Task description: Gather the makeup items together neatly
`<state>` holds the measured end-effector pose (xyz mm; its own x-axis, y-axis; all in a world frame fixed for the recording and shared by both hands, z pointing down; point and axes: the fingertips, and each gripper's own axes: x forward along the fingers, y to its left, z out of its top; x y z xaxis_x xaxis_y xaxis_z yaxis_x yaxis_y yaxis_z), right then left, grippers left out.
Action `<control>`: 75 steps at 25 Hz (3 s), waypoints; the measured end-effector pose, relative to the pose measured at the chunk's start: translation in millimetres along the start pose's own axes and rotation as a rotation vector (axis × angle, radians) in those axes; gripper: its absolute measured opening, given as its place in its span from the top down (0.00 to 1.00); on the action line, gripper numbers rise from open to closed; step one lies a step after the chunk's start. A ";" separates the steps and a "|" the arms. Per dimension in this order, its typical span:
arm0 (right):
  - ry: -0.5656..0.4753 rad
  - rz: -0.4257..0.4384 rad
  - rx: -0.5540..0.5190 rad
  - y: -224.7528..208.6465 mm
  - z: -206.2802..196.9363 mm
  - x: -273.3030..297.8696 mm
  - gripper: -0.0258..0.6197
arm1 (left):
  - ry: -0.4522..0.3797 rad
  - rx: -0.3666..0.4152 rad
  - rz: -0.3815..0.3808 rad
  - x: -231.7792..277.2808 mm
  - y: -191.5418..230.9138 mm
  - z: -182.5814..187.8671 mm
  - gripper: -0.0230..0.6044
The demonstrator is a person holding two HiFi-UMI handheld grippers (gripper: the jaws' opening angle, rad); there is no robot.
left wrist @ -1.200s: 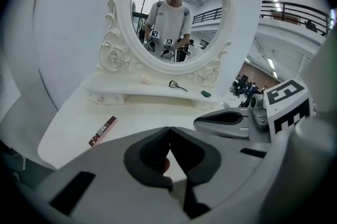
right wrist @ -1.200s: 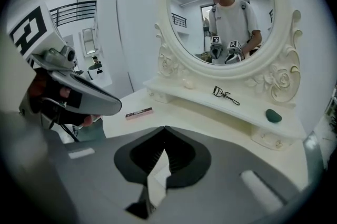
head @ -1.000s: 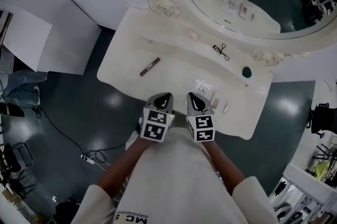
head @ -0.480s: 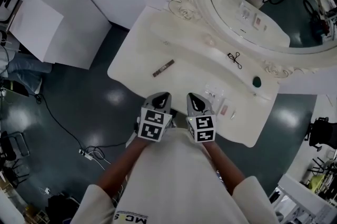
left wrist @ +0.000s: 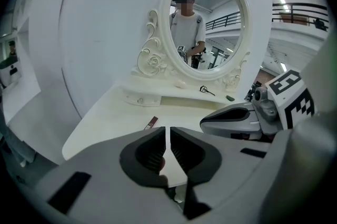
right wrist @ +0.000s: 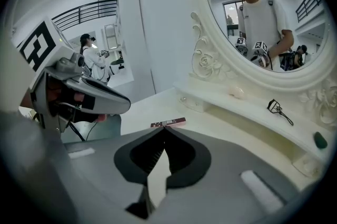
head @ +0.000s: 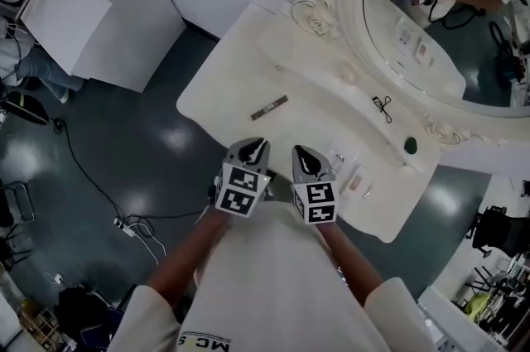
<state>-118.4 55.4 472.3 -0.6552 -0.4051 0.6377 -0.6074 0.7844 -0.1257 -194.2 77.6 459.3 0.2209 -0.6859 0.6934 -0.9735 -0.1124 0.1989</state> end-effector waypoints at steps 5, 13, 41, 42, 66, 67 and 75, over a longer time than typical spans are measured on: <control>0.015 0.013 -0.004 2.9 2.1 10.9 0.96 | -0.011 -0.006 0.016 9.5 16.1 -1.4 0.94; 0.041 0.010 0.011 2.6 1.5 21.8 0.96 | 0.034 0.072 -0.027 29.5 21.8 -15.6 0.76; 0.154 0.013 0.039 5.6 -27.1 39.1 0.96 | 0.112 0.261 -0.024 104.6 65.3 -41.6 0.70; 0.156 0.013 0.042 6.1 -28.3 38.7 0.96 | 0.118 0.263 -0.027 107.2 66.3 -42.4 0.70; 0.166 -0.003 0.058 9.2 -38.3 32.2 0.96 | 0.173 0.224 -0.023 130.1 76.5 -59.7 0.83; 0.165 -0.003 0.058 8.3 -38.6 31.5 0.96 | 0.169 0.213 -0.021 129.6 76.0 -59.8 0.83; 0.138 -0.005 0.062 -0.4 -36.2 30.8 0.96 | 0.165 0.131 0.038 113.4 74.4 -58.2 0.83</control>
<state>-122.1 59.6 519.4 -0.5869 -0.3370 0.7362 -0.6397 0.7504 -0.1664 -238.2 33.4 593.1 0.1804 -0.5659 0.8045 -0.9782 -0.1886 0.0867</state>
